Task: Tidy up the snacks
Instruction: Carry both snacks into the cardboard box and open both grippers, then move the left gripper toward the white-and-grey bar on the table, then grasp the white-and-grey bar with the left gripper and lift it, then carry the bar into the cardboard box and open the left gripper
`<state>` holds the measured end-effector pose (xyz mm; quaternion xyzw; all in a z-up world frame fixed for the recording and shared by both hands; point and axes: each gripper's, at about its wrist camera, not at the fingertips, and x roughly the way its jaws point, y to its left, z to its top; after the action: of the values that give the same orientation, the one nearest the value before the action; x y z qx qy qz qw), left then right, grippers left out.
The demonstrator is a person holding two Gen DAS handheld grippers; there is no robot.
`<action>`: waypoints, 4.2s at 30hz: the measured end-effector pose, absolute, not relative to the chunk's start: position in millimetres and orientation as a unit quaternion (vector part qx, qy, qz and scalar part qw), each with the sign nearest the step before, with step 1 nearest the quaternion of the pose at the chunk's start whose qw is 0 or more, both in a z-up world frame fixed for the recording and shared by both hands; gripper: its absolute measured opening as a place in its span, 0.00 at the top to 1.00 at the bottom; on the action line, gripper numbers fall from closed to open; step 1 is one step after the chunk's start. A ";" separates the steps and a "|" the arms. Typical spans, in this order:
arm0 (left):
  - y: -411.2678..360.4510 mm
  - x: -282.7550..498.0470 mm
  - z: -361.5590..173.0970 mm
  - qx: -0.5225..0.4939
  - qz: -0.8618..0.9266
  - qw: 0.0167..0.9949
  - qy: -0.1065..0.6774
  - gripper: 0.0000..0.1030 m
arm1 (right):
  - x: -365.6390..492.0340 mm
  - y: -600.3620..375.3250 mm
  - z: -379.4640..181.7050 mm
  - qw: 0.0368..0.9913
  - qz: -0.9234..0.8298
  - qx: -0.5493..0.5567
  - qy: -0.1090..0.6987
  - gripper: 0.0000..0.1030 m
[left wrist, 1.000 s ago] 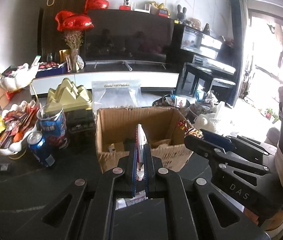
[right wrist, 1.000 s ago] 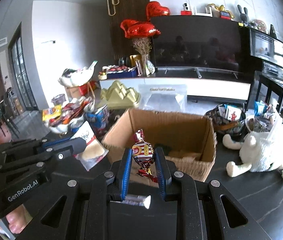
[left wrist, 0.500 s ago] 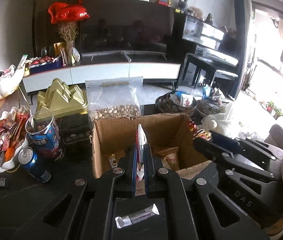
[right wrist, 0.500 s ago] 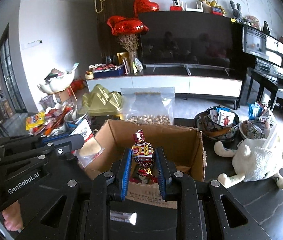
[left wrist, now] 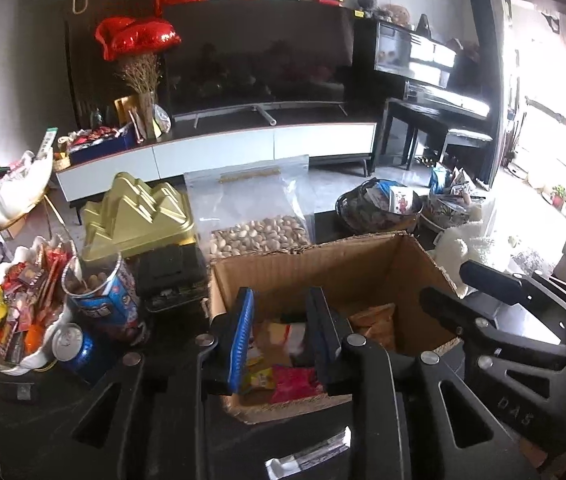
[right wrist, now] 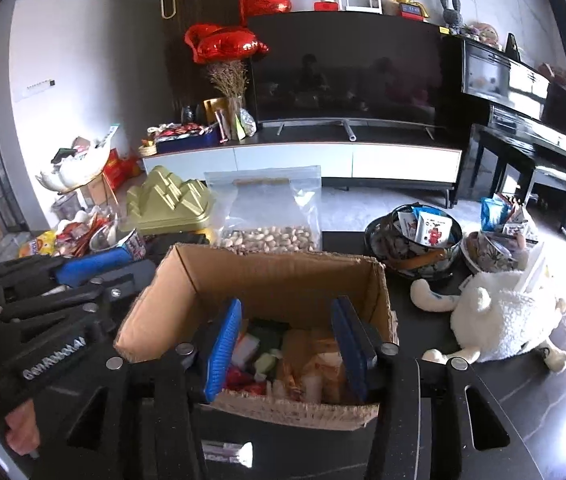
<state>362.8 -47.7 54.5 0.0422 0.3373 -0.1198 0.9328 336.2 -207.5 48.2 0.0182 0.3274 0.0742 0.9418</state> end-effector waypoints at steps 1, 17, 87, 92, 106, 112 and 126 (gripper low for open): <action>-45.7 358.9 55.5 0.044 -0.118 0.934 0.334 0.69 | 333.5 -207.1 49.1 0.942 0.072 0.020 0.328 0.53; -24.4 292.8 50.9 0.087 -0.144 0.938 0.303 0.47 | 262.9 -182.1 37.6 0.942 0.041 0.032 0.332 0.40; -79.3 309.6 -142.9 0.204 -0.322 0.819 0.429 0.64 | 244.4 -205.7 -137.7 0.877 -0.043 0.151 0.454 0.40; -78.4 309.2 -143.5 0.190 -0.318 0.819 0.438 0.75 | 245.1 -206.0 -137.5 0.878 -0.037 0.151 0.452 0.40; -51.0 288.2 -120.7 0.118 -0.278 0.846 0.439 0.79 | 238.0 -204.1 -120.5 0.886 -0.025 0.141 0.440 0.40; -39.7 274.3 -95.8 0.095 -0.265 0.862 0.421 0.79 | 228.1 -200.6 -99.2 0.898 -0.018 0.130 0.421 0.40; -39.7 247.6 -25.6 0.063 -0.237 0.899 0.363 0.79 | 208.1 -200.4 -38.7 0.925 0.007 0.096 0.368 0.40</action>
<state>247.6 -39.7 -25.6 0.0628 0.3629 -0.2373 0.8989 208.1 -200.4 -38.7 0.0964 0.3676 0.0072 0.9249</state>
